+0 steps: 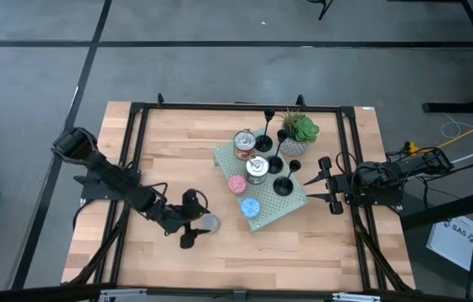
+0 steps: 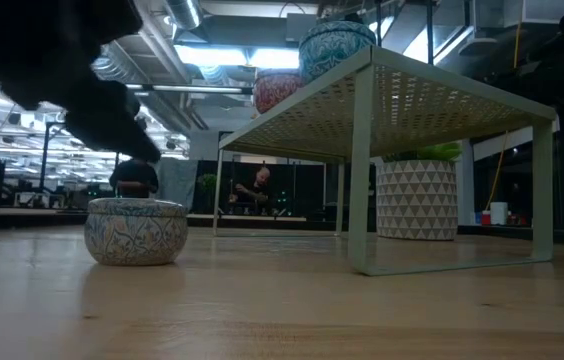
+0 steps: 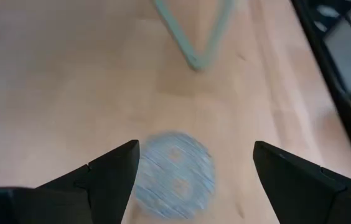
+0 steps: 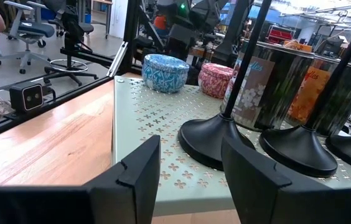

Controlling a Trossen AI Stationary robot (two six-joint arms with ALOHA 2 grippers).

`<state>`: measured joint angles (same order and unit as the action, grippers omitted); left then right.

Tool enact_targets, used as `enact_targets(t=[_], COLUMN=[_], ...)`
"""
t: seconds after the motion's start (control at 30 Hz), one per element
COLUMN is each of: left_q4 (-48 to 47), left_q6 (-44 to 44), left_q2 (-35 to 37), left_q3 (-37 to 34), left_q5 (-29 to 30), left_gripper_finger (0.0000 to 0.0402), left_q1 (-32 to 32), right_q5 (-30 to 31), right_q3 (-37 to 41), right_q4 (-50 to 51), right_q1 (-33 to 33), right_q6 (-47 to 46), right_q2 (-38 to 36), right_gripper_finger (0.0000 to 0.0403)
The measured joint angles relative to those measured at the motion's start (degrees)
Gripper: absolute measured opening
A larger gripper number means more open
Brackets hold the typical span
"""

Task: Pick & Place candle stick holders
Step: Put the light blue scented candle on the shelf aligned with the other scented candles

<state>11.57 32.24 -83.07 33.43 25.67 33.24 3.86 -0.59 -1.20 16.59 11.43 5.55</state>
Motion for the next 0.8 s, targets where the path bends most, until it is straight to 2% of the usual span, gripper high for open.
enact_targets(t=[0.13,0.3,0.5,0.67,0.8], left_q4=[-3.1,-6.2,-6.2,-6.2,-6.2], left_q6=[-2.3,1.2,3.0,0.6,0.6], left_q2=[0.0,0.0,0.0,0.0,0.0], left_q3=[0.0,0.0,0.0,0.0,0.0], left_q5=[-3.2,0.9,0.6,0.3,1.6], left_gripper_finger=[0.031,0.031,0.031,0.0312,0.0327], left_q1=[1.7,3.1,3.0,3.0,2.9], right_q5=[0.0,0.0,0.0,0.0,0.0], right_q3=[0.0,0.0,0.0,0.0,0.0], right_q4=[0.0,0.0,0.0,0.0,0.0], right_q1=[0.0,0.0,0.0,0.0,0.0], right_q6=[0.0,0.0,0.0,0.0,0.0], right_q2=[0.0,0.0,0.0,0.0,0.0], right_gripper_finger=[0.0172,0.0172,0.0172,0.0172,0.0172])
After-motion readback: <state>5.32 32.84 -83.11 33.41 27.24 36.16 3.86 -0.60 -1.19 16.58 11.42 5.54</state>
